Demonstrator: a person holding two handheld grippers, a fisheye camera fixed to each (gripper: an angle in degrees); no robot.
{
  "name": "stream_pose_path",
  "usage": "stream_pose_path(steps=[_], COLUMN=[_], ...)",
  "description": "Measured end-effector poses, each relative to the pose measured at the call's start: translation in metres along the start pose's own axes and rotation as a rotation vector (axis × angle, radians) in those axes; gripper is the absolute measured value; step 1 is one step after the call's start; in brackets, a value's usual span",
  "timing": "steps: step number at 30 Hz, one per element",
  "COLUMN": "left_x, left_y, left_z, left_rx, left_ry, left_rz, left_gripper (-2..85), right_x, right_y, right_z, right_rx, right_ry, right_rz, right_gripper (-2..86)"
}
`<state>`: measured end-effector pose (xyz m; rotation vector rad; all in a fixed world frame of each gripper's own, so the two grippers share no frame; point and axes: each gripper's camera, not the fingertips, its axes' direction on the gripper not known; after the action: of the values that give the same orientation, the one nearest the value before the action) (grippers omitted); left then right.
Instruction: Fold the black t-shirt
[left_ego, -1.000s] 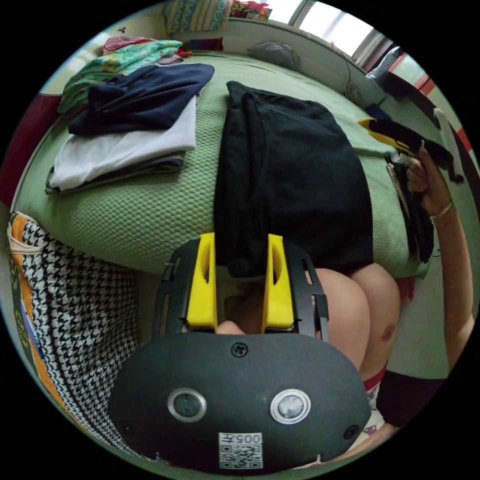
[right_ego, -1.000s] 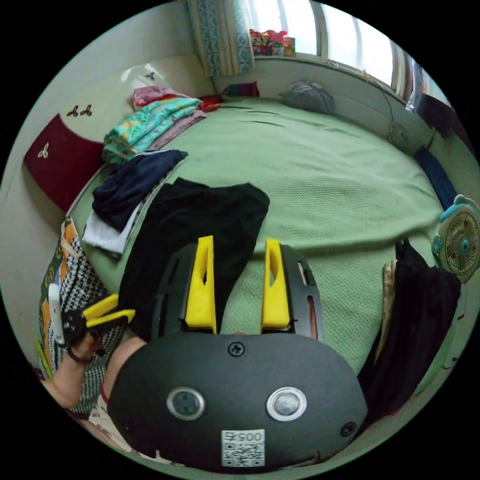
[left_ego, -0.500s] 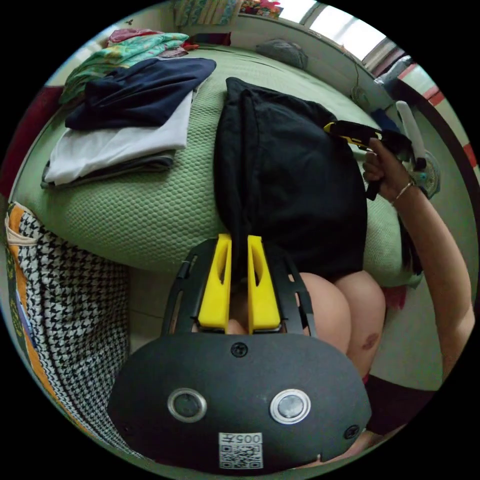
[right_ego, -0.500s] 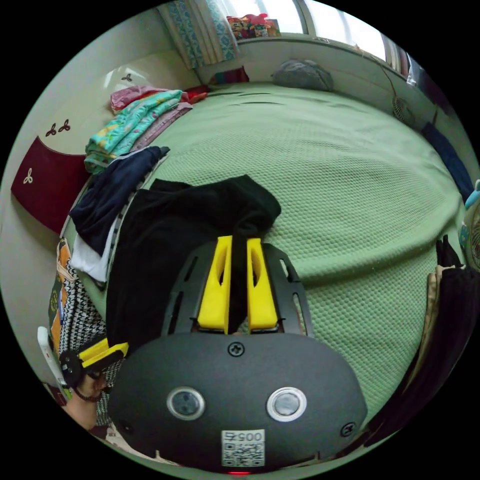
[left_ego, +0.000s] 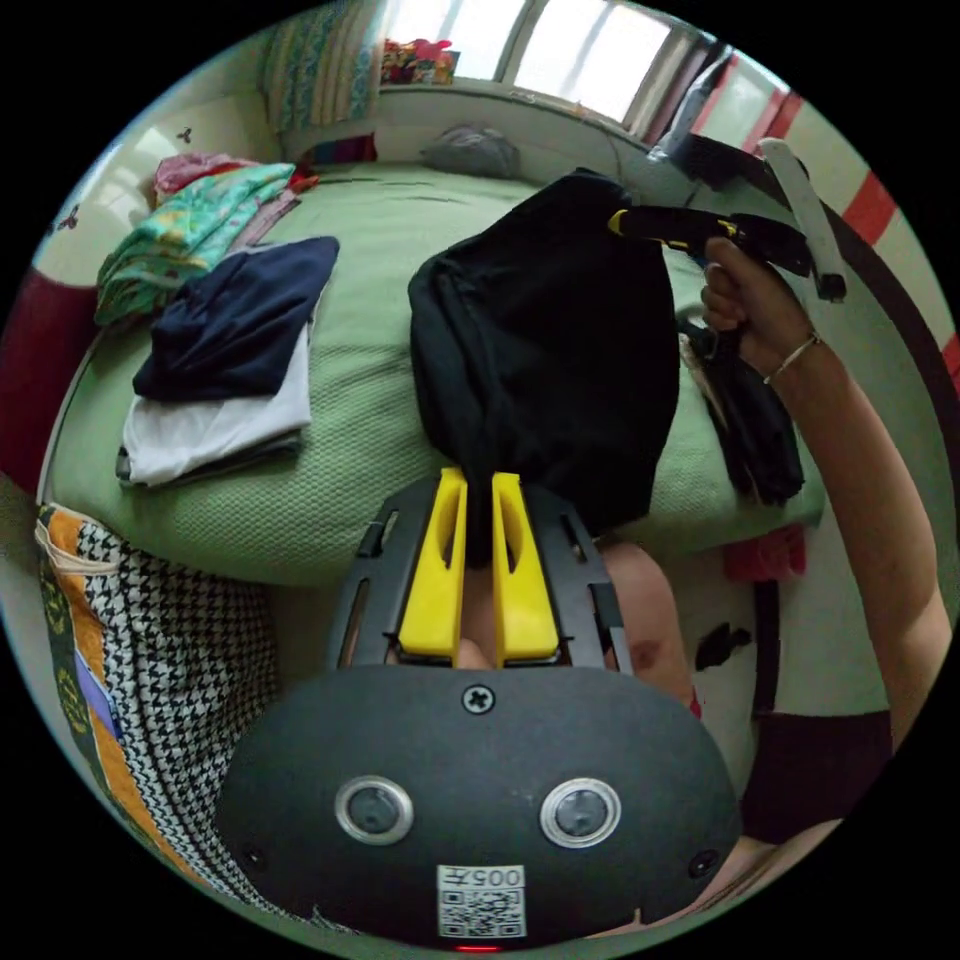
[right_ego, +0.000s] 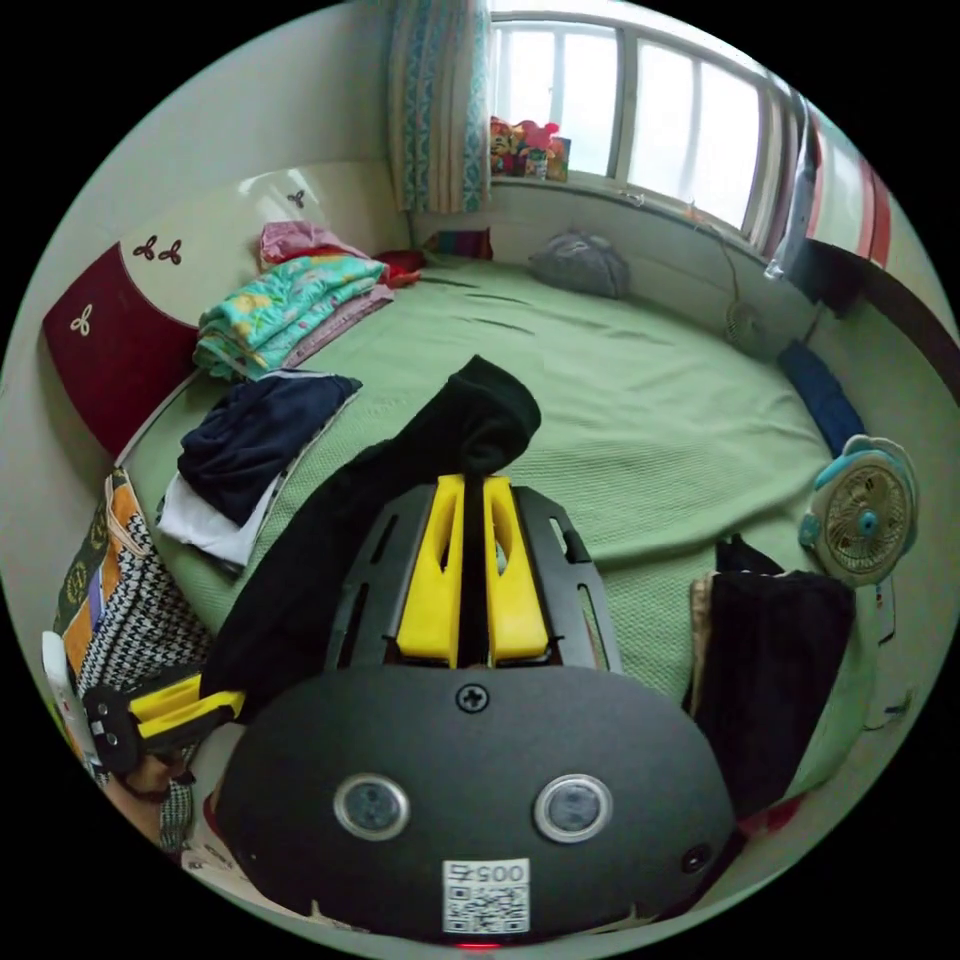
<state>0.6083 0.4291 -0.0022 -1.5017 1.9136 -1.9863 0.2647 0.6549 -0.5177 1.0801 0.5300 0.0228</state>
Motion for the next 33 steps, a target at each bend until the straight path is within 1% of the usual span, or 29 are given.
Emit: stream_pose_path(steps=[4, 9, 12, 16, 18, 19, 21, 22, 23, 24, 25, 27, 29, 31, 33], left_x=[0.068, 0.161, 0.219, 0.291, 0.318, 0.335, 0.358, 0.370, 0.377, 0.379, 0.381, 0.379, 0.369, 0.363, 0.357], left_y=[-0.006, -0.024, -0.036, -0.043, -0.040, -0.040, -0.040, -0.040, -0.037, -0.036, -0.033, -0.035, -0.040, -0.042, -0.040], left_z=[-0.020, -0.041, -0.045, -0.024, -0.004, 0.017, 0.054, 0.076, 0.087, 0.087, 0.084, 0.084, 0.087, 0.086, 0.079], left_rx=[0.083, 0.178, 0.219, 0.193, 0.173, 0.136, 0.055, -0.014, -0.039, -0.014, 0.035, 0.031, 0.009, -0.002, 0.003], left_ry=[0.071, 0.187, 0.270, 0.343, 0.318, 0.289, 0.238, 0.217, 0.207, 0.204, 0.200, 0.217, 0.291, 0.318, 0.327], left_rz=[0.079, 0.210, 0.270, 0.291, 0.259, 0.225, 0.210, 0.216, 0.223, 0.234, 0.253, 0.251, 0.225, 0.229, 0.253], left_gripper=[5.1, 5.1, 5.1, 5.2, 5.2, 5.2, 5.2, 5.2, 5.2, 5.3, 5.3, 5.3, 5.7, 5.9, 6.0], right_x=[0.039, 0.113, 0.159, 0.214, 0.249, 0.258, 0.287, 0.292, 0.295, 0.294, 0.292, 0.281, 0.268, 0.256, 0.244], right_y=[0.004, -0.002, -0.004, 0.005, 0.021, 0.026, 0.045, 0.051, 0.062, 0.072, 0.076, 0.087, 0.094, 0.098, 0.103], right_z=[-0.047, -0.117, -0.142, -0.138, -0.112, -0.104, -0.071, -0.067, -0.066, -0.067, -0.067, -0.062, -0.057, -0.047, -0.020], right_rx=[0.045, 0.076, 0.063, -0.008, -0.053, -0.074, -0.204, -0.208, -0.165, -0.111, -0.092, -0.112, -0.127, -0.166, -0.261], right_ry=[0.073, 0.234, 0.346, 0.463, 0.491, 0.509, 0.605, 0.614, 0.565, 0.470, 0.421, 0.286, 0.236, 0.199, 0.205], right_rz=[0.007, 0.016, 0.015, 0.060, 0.117, 0.144, 0.294, 0.340, 0.398, 0.410, 0.406, 0.370, 0.333, 0.317, 0.317], right_gripper=[-0.9, -0.9, -0.8, -0.2, 2.3, 3.2, 5.9, 5.9, 5.5, 4.6, 4.4, 3.5, 3.6, 4.0, 4.9])
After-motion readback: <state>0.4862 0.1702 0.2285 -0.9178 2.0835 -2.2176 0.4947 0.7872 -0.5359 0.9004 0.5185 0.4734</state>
